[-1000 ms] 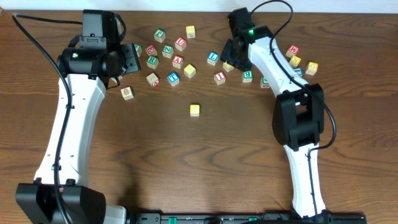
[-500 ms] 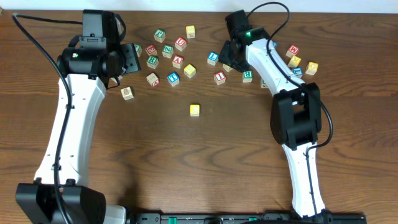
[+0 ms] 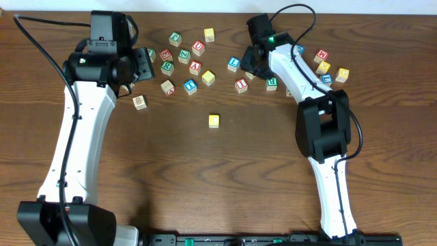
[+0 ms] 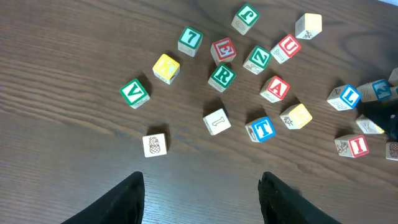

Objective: Spell out CORL
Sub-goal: 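Move the right gripper over the cluster and grasp the yellow O block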

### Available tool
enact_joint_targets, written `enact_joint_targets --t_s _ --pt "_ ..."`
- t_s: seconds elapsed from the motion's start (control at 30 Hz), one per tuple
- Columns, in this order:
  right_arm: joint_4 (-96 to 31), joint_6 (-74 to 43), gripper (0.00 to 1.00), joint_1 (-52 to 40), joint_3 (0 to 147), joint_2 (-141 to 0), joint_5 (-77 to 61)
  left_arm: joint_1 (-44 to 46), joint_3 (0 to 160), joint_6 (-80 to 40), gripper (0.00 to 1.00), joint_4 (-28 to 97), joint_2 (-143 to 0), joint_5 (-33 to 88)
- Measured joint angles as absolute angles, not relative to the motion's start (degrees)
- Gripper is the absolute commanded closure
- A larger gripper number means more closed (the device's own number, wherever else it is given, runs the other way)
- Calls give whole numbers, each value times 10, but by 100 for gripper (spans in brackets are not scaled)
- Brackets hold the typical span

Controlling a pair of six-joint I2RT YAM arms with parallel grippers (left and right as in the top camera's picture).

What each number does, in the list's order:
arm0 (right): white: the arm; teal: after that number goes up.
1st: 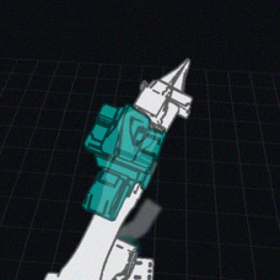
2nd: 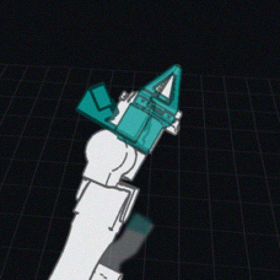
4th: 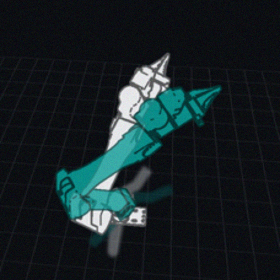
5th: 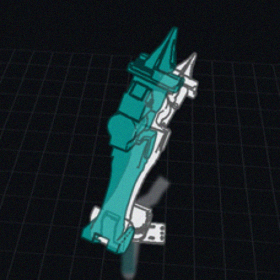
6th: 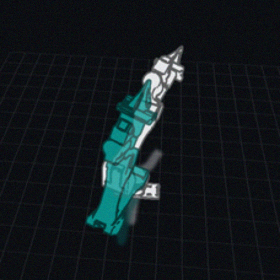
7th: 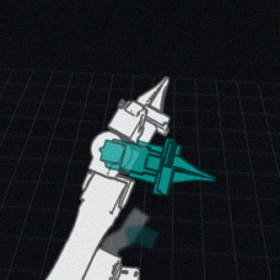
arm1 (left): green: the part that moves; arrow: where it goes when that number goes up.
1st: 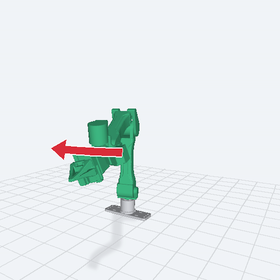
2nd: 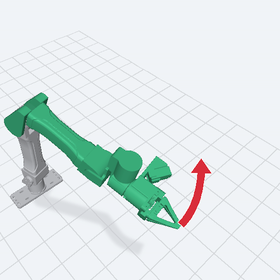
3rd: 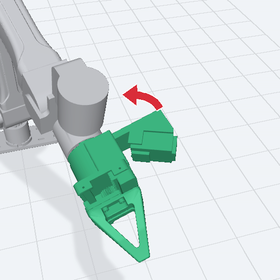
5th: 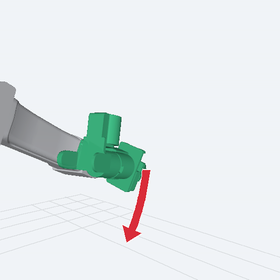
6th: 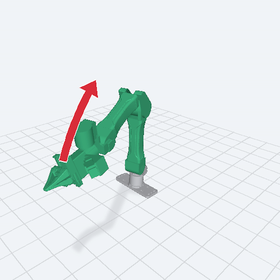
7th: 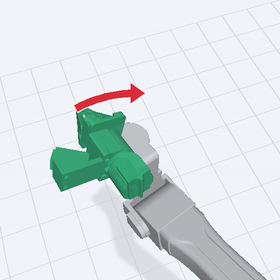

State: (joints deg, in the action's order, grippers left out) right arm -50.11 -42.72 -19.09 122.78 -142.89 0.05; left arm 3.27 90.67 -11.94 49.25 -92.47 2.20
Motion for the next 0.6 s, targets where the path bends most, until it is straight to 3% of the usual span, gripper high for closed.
enact_joint_targets --t_s 0.17,0.27,0.6 --pt "-520 -394 63 -191 1228 -1429 0 33 907 -119 42 493 -925 22" --pt "-528 -359 70 -191 1228 -1429 0 33 907 -119 42 492 -925 22" --pt "-529 -234 73 -191 1228 -1428 1 33 907 -119 42 490 -925 22"
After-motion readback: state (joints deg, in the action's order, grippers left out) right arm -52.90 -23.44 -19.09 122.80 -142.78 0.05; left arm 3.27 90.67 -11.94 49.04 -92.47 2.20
